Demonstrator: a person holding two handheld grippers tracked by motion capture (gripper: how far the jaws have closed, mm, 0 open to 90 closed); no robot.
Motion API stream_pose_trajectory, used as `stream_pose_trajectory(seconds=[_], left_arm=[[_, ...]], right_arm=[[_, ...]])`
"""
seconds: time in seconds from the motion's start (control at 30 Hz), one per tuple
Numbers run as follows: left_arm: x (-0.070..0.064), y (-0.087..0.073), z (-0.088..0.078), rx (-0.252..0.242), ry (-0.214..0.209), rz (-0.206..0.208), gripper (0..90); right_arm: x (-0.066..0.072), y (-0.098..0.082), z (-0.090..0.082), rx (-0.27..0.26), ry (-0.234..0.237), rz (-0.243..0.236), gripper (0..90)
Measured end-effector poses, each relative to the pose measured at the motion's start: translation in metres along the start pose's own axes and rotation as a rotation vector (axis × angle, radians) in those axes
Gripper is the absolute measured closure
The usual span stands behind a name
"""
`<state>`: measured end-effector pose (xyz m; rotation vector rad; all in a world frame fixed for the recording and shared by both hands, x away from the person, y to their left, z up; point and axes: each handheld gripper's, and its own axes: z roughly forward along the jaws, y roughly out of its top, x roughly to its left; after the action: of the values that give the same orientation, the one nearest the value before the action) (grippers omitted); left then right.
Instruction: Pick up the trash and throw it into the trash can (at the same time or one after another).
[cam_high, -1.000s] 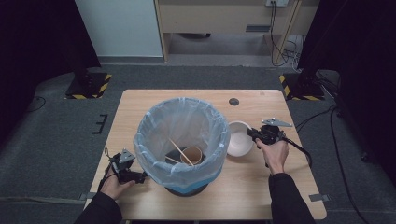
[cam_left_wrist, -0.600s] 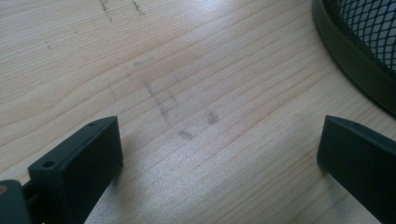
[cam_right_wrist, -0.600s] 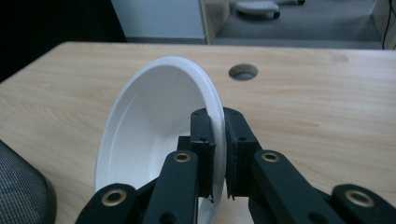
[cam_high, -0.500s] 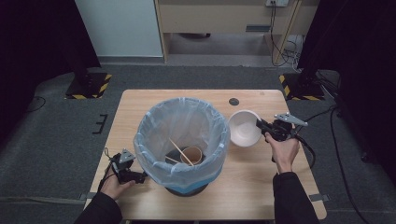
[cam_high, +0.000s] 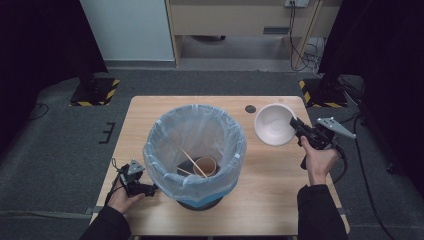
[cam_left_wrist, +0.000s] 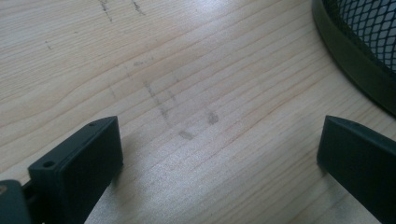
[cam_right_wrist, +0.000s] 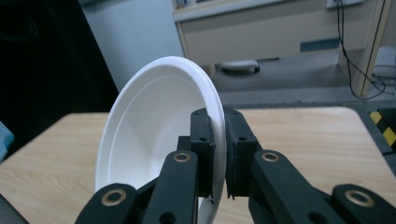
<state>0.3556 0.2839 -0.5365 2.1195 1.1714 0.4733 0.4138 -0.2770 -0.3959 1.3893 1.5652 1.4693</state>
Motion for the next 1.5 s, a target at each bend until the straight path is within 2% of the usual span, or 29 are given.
stream_pose_trajectory(seconds=[0.5,1.03,1.1,1.27,1.5], left_arm=[[0.0,0.0,0.0,0.0,0.0,0.0,0.0],[0.0,0.0,0.0,0.0,0.0,0.0,0.0],[0.0,0.0,0.0,0.0,0.0,0.0,0.0],[0.0,0.0,0.0,0.0,0.0,0.0,0.0],[0.0,0.0,0.0,0.001,0.001,0.0,0.0]], right_arm=[[0.007,0.031,-0.031,-0.168,0.032,0.016,84.2],[0.024,0.055,-0.055,-0.289,0.1,0.019,84.1],[0.029,0.06,-0.061,-0.317,0.118,0.018,84.2],[0.037,0.066,-0.068,-0.348,0.148,0.013,84.1],[0.06,0.076,-0.079,-0.391,0.217,-0.022,84.2]])
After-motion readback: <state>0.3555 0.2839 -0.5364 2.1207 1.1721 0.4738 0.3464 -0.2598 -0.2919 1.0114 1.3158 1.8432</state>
